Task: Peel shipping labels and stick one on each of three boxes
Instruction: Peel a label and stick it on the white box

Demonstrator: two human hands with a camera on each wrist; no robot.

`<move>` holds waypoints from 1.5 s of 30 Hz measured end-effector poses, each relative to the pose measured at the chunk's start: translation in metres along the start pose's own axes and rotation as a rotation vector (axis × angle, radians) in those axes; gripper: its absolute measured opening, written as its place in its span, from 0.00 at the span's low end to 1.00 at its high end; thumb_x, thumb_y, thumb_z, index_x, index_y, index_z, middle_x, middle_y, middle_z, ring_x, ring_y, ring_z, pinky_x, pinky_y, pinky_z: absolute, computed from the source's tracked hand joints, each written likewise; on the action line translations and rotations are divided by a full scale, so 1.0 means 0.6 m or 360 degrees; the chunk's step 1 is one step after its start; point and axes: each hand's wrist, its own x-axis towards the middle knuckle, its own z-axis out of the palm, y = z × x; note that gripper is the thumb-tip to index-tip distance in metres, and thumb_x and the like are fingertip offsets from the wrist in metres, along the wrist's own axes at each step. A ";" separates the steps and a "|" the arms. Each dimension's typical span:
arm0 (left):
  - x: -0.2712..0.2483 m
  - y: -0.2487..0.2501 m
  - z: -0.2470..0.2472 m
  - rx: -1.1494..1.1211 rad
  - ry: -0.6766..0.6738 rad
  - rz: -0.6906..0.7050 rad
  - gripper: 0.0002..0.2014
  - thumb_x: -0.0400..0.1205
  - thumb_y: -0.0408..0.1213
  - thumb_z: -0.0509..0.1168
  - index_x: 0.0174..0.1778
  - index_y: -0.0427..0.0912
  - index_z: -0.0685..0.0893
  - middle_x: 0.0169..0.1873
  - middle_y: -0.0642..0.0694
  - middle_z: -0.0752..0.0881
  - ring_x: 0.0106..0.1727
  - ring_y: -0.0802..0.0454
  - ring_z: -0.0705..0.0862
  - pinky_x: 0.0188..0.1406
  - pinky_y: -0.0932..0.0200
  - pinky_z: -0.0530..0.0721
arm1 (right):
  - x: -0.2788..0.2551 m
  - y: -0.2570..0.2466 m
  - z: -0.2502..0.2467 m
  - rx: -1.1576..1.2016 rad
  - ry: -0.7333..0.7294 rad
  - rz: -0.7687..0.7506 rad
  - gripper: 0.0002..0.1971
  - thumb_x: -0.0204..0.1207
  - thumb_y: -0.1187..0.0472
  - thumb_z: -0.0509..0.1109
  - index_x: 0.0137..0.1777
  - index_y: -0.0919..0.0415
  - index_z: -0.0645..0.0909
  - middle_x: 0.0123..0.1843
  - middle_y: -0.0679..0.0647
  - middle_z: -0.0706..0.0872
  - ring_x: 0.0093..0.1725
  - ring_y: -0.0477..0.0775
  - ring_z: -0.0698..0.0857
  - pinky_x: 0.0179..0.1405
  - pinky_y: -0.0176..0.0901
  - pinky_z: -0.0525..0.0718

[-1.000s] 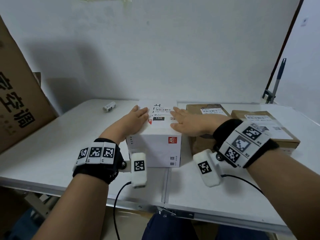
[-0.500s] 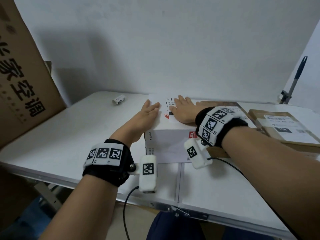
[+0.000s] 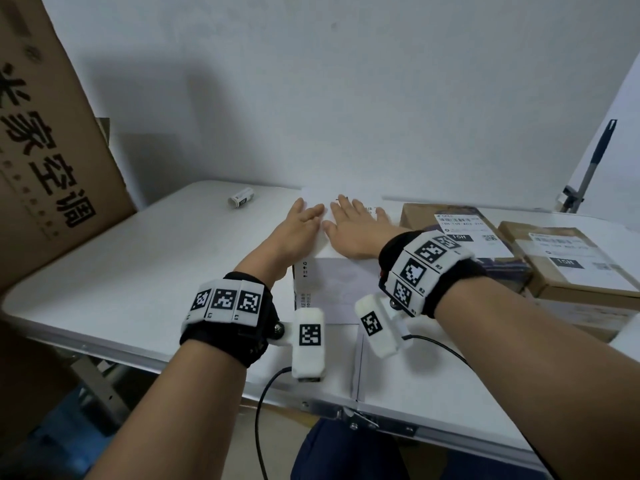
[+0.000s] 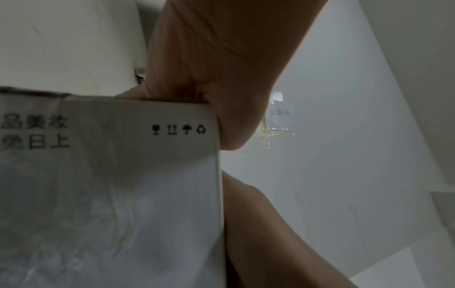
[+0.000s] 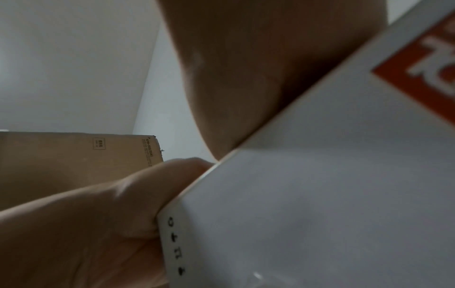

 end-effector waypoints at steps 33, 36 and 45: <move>0.043 0.028 0.015 0.0345 -0.0137 0.0043 0.22 0.89 0.44 0.51 0.81 0.49 0.65 0.84 0.50 0.57 0.85 0.47 0.54 0.82 0.50 0.54 | -0.031 0.171 -0.005 0.0245 0.0132 0.0223 0.30 0.86 0.48 0.41 0.84 0.60 0.49 0.87 0.54 0.48 0.86 0.56 0.46 0.82 0.68 0.48; 0.050 0.035 0.015 0.0386 -0.0208 0.0017 0.22 0.89 0.45 0.51 0.81 0.49 0.65 0.84 0.49 0.56 0.85 0.46 0.54 0.83 0.48 0.53 | -0.032 0.186 -0.005 0.0320 0.0125 0.0247 0.29 0.86 0.49 0.42 0.85 0.59 0.49 0.87 0.53 0.46 0.86 0.55 0.45 0.81 0.66 0.48; 0.063 0.067 0.035 0.0461 -0.0044 0.0153 0.21 0.91 0.37 0.46 0.76 0.35 0.73 0.80 0.35 0.66 0.78 0.41 0.71 0.75 0.49 0.68 | -0.023 0.206 -0.033 0.0268 0.0037 0.0220 0.31 0.84 0.49 0.37 0.84 0.63 0.52 0.87 0.61 0.46 0.86 0.61 0.44 0.83 0.64 0.52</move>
